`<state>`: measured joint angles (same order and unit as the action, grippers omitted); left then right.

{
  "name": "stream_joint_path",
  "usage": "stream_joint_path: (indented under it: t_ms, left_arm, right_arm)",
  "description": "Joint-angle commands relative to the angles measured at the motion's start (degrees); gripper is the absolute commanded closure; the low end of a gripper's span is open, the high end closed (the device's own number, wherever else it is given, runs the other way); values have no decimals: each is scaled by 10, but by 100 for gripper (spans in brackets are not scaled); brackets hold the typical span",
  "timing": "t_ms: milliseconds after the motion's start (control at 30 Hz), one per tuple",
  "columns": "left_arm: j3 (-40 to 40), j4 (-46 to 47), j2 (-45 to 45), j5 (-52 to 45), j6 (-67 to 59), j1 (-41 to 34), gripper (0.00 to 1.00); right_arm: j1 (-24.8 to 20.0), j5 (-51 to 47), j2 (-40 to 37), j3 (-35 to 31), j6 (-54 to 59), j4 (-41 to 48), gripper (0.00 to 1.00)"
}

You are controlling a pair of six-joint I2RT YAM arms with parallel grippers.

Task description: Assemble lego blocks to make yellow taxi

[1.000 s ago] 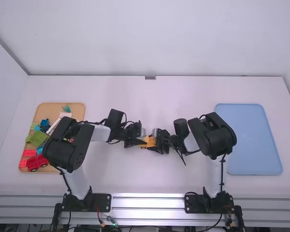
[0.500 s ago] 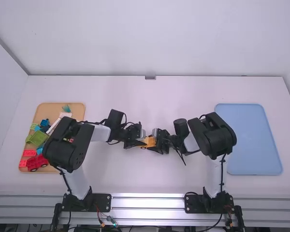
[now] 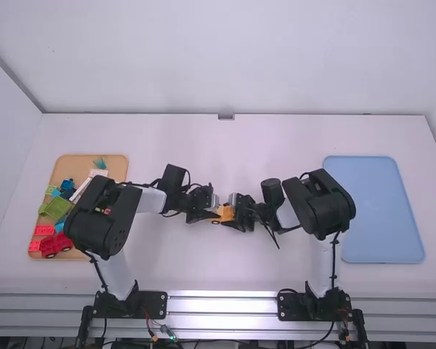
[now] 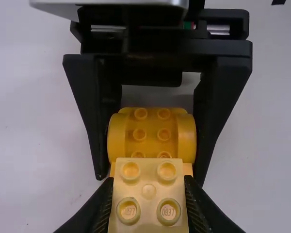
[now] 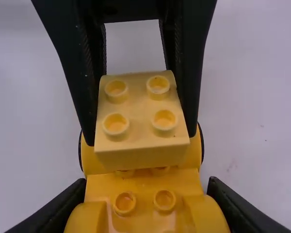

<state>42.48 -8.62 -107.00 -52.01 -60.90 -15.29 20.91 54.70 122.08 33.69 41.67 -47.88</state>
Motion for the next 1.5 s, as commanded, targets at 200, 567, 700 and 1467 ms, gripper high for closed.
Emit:
stream_joint_path:
  t_ms: [200,567,700,1467]
  left_arm:
    - [-8,9,0,34,0,2,58]
    - [-8,6,0,30,0,0,52]
    - [-8,-10,1,3,0,0,43]
    - [-8,21,4,-41,10,25,98]
  right_arm:
    - [2,-12,9,1,1,3,43]
    - [2,-11,9,1,1,3,43]
    - [2,-11,9,1,1,4,42]
    - [2,-9,9,1,1,5,42]
